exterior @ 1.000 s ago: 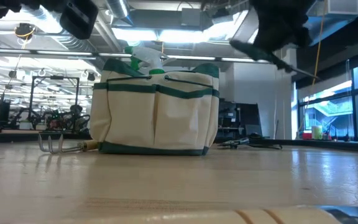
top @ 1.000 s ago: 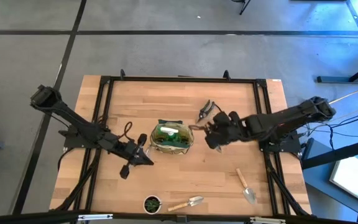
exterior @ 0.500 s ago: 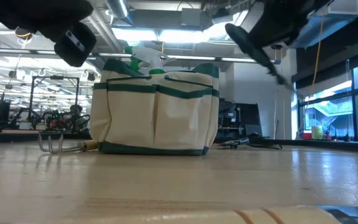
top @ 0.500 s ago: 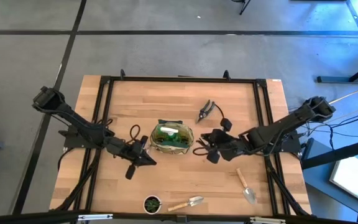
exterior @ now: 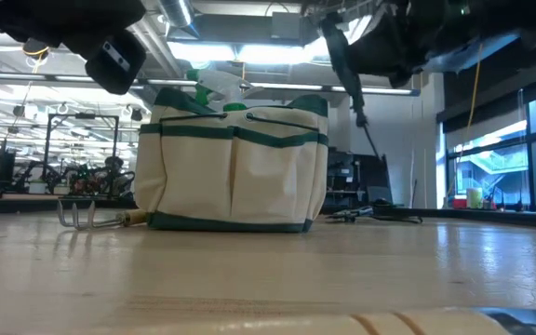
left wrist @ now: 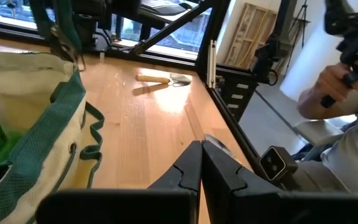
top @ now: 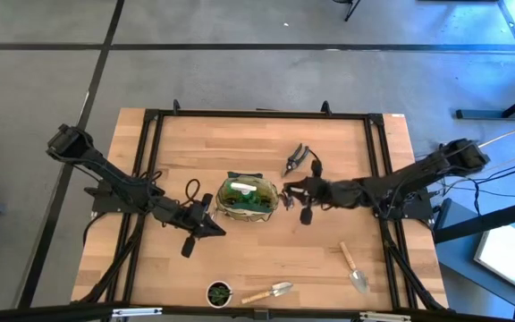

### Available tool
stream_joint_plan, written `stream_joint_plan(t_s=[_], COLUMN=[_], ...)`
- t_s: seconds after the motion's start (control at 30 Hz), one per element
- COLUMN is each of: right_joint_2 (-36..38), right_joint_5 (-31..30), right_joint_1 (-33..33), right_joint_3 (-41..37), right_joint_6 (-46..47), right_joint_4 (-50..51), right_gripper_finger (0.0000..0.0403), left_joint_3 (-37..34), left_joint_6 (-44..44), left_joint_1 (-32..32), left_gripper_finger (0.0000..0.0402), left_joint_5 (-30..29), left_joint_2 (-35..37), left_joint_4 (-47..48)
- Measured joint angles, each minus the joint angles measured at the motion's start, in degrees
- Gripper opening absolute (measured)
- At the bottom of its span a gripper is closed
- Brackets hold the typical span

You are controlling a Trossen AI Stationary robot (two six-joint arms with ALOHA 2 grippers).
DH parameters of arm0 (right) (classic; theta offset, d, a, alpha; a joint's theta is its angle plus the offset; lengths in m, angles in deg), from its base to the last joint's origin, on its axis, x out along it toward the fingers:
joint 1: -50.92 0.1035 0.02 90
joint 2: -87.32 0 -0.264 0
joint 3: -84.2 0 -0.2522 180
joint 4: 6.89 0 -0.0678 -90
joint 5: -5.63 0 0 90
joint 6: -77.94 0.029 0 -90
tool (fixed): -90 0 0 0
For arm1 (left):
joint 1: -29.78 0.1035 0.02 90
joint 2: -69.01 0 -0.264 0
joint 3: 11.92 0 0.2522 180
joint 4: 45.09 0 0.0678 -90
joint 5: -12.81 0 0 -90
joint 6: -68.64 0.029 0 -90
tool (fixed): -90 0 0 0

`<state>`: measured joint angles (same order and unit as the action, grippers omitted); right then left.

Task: Pick & Place Garden tools in Gardening bag
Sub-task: Put the bottom shear scissors into the side pocket of the green gardening bag

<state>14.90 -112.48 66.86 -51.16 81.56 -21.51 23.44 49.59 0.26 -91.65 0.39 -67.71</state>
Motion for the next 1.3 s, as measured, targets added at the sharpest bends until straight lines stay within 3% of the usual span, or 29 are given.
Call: stream_joint_plan(t_s=[0.27,0.43,0.53,0.7,0.87,1.1,1.3], right_joint_2=[7.96,8.61,8.61,8.62,7.88,2.61,-7.39], right_joint_5=[20.51,28.03,32.38,37.86,48.13,51.03,54.45], right_joint_1=[-6.50,-10.51,-12.72,-18.88,-22.94,-23.19,-23.23], right_joint_3=[-8.25,-11.27,-15.15,-21.35,-21.67,-19.18,-14.59], right_joint_6=[-7.20,-10.85,-12.51,-13.09,-11.34,-12.64,-11.54], right_joint_4=[-15.91,-19.33,-27.10,-40.50,-44.50,-47.29,-51.92], right_gripper_finger=[0.0053,0.0053,0.0053,0.0053,0.0053,0.0053,0.0053], left_joint_3=[-0.01,-0.01,-0.01,-0.01,-0.01,-0.01,-0.01], left_joint_6=[-3.00,-4.35,-4.31,-3.79,-6.33,-8.79,-10.14], left_joint_1=[0.00,-0.02,-0.02,-0.07,-0.07,-0.02,-0.02], left_gripper_finger=[0.0003,0.0002,0.0003,0.0002,0.0003,0.0003,0.0002], left_joint_5=[-1.51,-3.32,-4.81,-10.20,-15.51,-17.99,-17.97], left_joint_2=[-0.77,-3.77,-5.87,-8.00,-8.15,-8.15,-8.15], left_joint_4=[-2.45,-6.71,-11.19,-16.20,-16.17,-16.15,-16.15])
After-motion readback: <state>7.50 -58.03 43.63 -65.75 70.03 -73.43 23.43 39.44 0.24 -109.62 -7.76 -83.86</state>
